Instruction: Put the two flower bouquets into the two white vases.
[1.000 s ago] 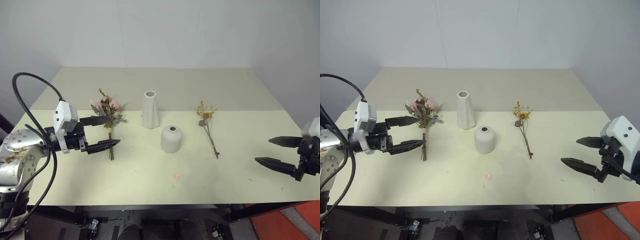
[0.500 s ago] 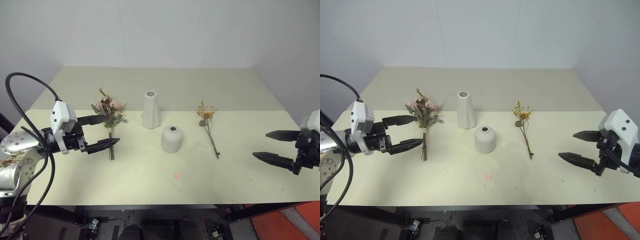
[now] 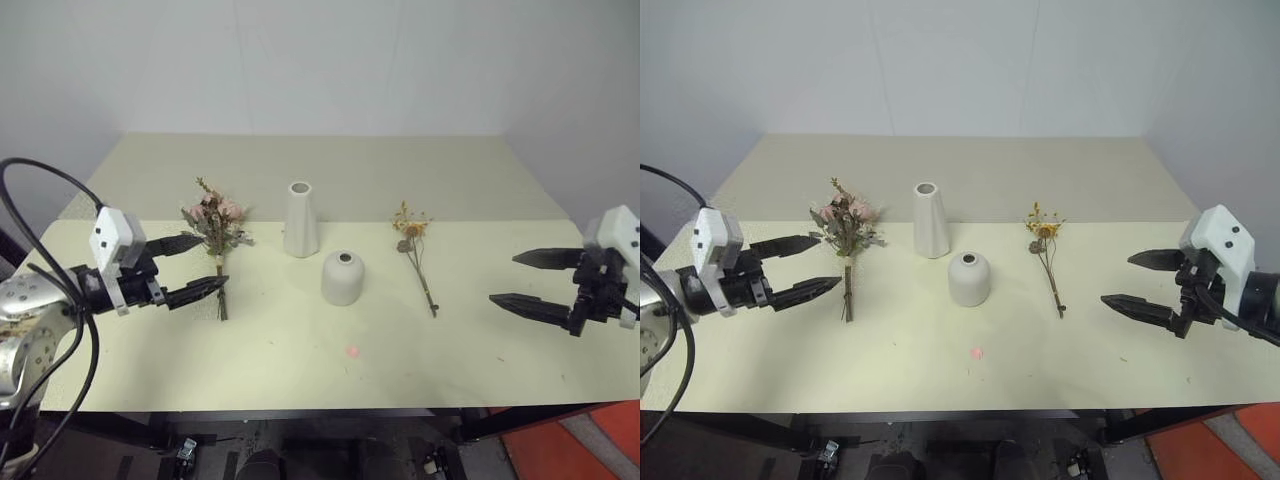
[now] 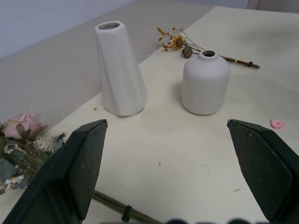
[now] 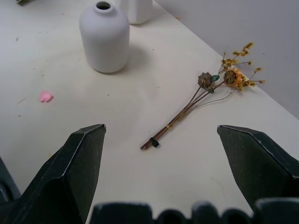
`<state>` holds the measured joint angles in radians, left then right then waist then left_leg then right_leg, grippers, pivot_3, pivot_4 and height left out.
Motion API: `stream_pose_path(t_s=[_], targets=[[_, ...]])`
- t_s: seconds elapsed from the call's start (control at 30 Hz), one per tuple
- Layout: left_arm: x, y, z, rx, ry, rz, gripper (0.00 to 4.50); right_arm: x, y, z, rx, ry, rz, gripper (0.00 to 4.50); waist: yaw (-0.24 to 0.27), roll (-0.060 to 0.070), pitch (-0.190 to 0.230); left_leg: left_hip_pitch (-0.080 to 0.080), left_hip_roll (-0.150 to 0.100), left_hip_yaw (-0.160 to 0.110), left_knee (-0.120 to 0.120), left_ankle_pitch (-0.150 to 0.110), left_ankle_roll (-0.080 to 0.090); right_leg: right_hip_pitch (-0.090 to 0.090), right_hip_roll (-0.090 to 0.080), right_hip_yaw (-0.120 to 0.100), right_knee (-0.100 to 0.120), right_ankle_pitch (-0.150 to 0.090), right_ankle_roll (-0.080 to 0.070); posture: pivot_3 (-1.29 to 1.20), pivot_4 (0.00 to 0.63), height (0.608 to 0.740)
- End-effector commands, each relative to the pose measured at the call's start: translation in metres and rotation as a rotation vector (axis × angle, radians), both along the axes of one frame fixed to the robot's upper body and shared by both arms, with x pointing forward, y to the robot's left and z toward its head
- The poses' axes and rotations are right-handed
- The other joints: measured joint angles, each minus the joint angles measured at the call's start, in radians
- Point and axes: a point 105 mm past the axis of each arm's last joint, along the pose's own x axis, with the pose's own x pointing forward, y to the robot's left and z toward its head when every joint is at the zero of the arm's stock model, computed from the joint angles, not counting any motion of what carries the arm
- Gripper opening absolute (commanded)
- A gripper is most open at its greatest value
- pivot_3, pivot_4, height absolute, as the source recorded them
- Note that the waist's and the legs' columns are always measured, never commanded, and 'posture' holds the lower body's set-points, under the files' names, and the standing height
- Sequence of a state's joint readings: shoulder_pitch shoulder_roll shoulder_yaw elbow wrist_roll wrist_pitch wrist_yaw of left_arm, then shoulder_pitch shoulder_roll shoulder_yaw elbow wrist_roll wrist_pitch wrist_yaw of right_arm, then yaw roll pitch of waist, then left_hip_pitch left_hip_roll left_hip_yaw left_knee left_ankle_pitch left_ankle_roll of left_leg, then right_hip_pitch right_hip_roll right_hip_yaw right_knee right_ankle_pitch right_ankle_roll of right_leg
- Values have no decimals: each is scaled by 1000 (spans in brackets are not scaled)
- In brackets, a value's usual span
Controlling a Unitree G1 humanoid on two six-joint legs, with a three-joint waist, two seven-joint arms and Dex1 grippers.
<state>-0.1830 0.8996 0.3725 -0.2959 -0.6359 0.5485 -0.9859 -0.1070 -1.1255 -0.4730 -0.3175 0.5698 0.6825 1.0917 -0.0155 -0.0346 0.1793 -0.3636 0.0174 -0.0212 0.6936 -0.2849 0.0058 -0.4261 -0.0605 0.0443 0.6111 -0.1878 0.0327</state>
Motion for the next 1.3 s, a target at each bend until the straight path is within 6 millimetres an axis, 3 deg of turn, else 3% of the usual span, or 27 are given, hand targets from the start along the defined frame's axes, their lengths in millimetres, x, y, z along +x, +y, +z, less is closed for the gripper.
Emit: stream_pose_path(t_s=[0.03, 0.53, 0.67, 0.93, 1.3], targets=[[-10, -1, 17, 7, -61, 8, 4470, 5, 1, 7, -20, -40, 19, 4500, 1, 0, 0, 0, 0, 0, 0, 0, 0, 0, 0, 0, 0, 0, 0, 0, 150, 740], [-7, 0, 15, 35, -44, 12, 4470, 5, 4, 9, -13, -47, 27, 4500, 3, 1, 0, 0, 0, 0, 0, 0, 0, 0, 0, 0, 0, 0, 0, 0, 150, 740], [3, 3, 11, 31, -13, 116, 4470, 4, 8, 11, -10, -56, 41, 4500, 3, 1, 0, 0, 0, 0, 0, 0, 0, 0, 0, 0, 0, 0, 0, 0, 150, 740], [37, 11, 3, -90, 137, 507, 4470, 8, 51, 20, 11, -88, 215, 4500, 1, 0, 0, 1, 0, -1, 0, 0, 0, 1, 0, 0, 1, 0, 0, 0, 150, 740], [53, 6, -14, -136, 344, 760, 4470, 6, 88, 22, 38, -107, 361, 4500, 3, -1, 1, -1, -2, -3, 0, 0, 0, 0, -1, -2, 0, 4, -6, 0, 150, 740]])
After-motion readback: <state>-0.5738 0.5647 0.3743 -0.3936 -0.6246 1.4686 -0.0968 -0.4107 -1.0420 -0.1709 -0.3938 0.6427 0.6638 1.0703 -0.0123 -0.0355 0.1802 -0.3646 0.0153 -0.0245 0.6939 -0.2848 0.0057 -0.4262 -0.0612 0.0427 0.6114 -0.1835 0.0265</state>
